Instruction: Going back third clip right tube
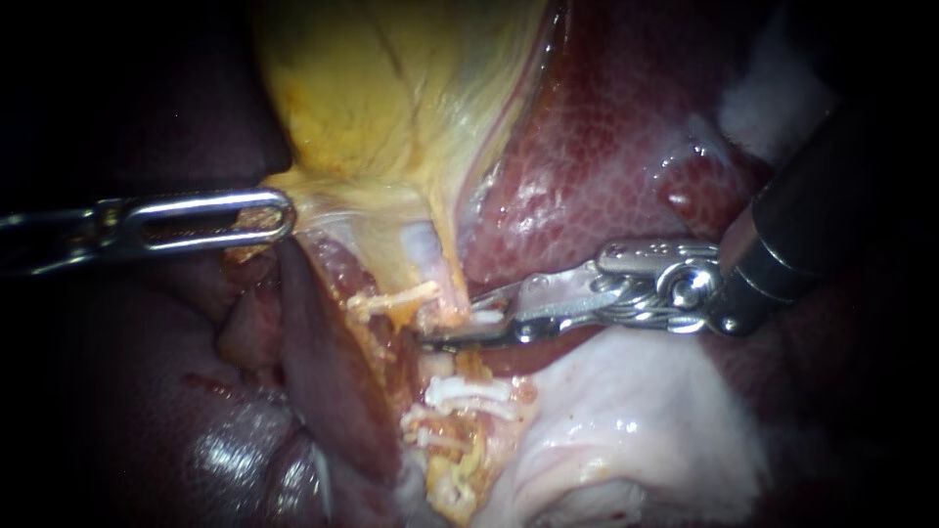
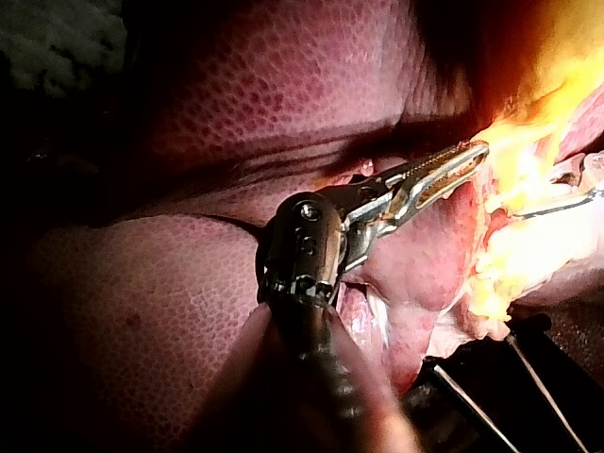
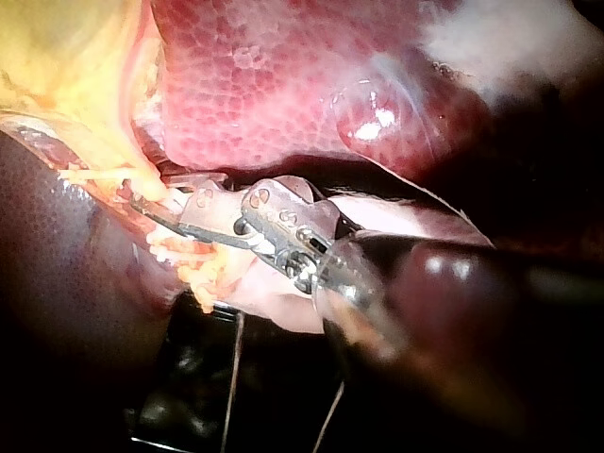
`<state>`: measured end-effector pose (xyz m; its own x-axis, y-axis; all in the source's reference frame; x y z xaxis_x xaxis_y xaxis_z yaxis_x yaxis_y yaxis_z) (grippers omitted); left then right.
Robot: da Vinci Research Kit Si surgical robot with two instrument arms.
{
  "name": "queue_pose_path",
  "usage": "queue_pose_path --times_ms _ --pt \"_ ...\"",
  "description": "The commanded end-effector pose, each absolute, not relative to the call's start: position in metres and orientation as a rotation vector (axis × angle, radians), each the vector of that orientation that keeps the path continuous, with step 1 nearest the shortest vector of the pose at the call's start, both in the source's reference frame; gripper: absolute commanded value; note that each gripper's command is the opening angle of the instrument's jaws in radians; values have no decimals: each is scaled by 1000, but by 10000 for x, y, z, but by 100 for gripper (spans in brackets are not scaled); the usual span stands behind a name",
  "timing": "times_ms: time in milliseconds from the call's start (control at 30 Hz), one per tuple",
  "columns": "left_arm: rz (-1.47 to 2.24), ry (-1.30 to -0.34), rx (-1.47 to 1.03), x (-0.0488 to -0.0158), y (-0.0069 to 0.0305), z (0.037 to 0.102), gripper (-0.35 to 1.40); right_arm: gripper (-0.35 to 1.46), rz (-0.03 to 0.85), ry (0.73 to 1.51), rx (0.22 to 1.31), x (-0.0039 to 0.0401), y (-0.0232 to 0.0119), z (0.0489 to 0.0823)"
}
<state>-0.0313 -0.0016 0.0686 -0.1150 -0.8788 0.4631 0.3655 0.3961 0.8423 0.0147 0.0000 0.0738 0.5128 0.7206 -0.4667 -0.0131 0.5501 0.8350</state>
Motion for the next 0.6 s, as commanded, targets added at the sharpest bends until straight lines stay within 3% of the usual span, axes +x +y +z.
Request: queue_pose_path --times_ms 33,267,400,600 --pt "-1144 -1276 530 -313 -16 687 -35 -35 519 938 889 147 0 738" --pt "-1144 -1276 530 -313 -16 687 -35 -35 507 938 900 151 -3 733" --pt "-1144 -1276 530 -312 -16 687 -35 54 586 952 774 158 -3 732" --pt "-1144 -1276 530 -312 -17 687 -35 60 559 966 729 151 2 729"
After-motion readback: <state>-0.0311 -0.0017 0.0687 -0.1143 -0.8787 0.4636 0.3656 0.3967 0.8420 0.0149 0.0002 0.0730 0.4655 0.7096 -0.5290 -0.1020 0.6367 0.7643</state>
